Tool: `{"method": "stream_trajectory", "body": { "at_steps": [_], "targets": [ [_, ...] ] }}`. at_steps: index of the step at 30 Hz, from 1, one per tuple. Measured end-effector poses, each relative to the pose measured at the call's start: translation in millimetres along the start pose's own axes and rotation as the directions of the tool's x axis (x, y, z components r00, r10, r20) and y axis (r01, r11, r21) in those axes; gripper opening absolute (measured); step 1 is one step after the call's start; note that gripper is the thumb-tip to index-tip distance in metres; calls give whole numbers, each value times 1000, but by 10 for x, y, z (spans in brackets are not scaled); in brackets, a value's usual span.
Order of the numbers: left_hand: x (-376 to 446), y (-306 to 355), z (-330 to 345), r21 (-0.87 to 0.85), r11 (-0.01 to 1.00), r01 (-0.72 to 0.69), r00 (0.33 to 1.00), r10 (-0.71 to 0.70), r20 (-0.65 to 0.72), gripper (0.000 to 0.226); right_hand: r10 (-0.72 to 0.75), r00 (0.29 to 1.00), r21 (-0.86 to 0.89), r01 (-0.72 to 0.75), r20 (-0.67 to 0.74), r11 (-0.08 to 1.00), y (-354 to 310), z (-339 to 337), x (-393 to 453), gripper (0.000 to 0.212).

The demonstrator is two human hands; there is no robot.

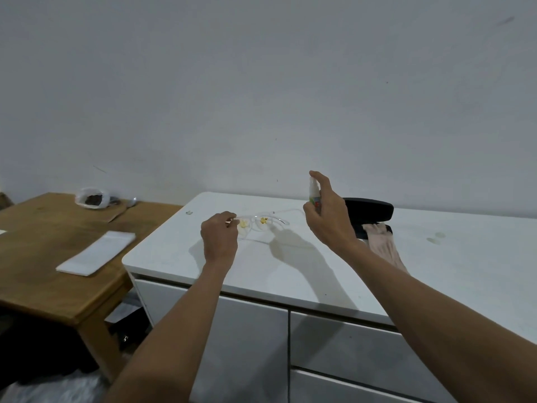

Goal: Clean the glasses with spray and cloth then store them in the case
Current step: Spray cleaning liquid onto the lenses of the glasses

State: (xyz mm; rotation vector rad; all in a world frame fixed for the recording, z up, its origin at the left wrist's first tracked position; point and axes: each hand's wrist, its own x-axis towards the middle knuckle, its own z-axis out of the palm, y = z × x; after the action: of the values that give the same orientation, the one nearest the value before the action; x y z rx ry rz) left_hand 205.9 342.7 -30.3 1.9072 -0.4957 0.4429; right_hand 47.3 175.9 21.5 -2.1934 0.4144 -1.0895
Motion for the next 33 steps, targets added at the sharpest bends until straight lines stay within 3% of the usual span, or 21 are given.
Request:
{"method": "stream_trajectory", "body": {
  "at_steps": [5,9,17,33],
  "targets": [
    [73,94,10,-143,977,157,983,-169,-73,15,-115,993,-33,114,-24,993,67,-44,-136,52],
    [122,203,-4,-215,959,183,972,-209,-106,13,-166,986,-70,167,23,984,110,4,-244,43],
    [204,451,-86,-327,935,137,980,-177,-95,9,-179,979,-112,190,98,975,62,163,-242,45],
    [210,586,-169,-342,935,91,987,-130,-93,6,-174,984,-148,178,36,973,-126,347,-100,38]
  ]
}}
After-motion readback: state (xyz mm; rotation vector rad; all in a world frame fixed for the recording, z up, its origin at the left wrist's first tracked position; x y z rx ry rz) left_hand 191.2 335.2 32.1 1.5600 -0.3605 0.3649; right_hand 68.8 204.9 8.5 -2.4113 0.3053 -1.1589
